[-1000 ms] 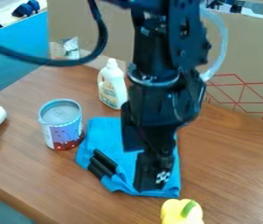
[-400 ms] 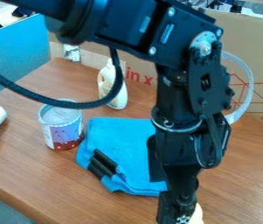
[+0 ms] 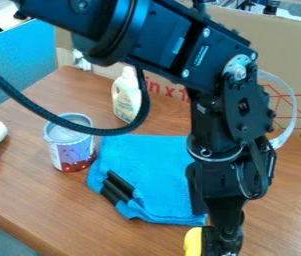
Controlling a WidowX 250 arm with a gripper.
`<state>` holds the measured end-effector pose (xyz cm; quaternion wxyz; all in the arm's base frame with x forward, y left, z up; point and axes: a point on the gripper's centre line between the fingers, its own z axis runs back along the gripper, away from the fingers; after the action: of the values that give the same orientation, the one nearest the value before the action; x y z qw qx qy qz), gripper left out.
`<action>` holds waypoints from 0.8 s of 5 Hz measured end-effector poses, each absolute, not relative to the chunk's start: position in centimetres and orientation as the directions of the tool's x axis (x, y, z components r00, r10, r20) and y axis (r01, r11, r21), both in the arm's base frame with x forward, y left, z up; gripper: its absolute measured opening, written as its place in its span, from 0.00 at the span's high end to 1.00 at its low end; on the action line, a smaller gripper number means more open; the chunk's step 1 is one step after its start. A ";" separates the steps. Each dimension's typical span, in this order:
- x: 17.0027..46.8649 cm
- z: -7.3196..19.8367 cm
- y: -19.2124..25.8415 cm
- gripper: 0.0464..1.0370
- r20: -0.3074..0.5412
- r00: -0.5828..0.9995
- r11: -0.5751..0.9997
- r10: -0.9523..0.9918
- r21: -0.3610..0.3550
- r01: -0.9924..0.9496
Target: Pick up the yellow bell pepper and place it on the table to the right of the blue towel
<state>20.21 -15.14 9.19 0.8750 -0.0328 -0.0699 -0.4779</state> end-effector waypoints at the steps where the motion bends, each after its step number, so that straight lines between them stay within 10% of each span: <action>1: 20.3 8.7 -15.4 0.07 0.145 0.534 0.540 -0.833 0.002 0.842; 4: 21.4 8.6 -15.3 0.87 0.154 0.559 0.564 -0.815 -0.012 0.826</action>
<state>21.37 -15.27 8.60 0.8819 -0.0412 -0.0655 -0.4651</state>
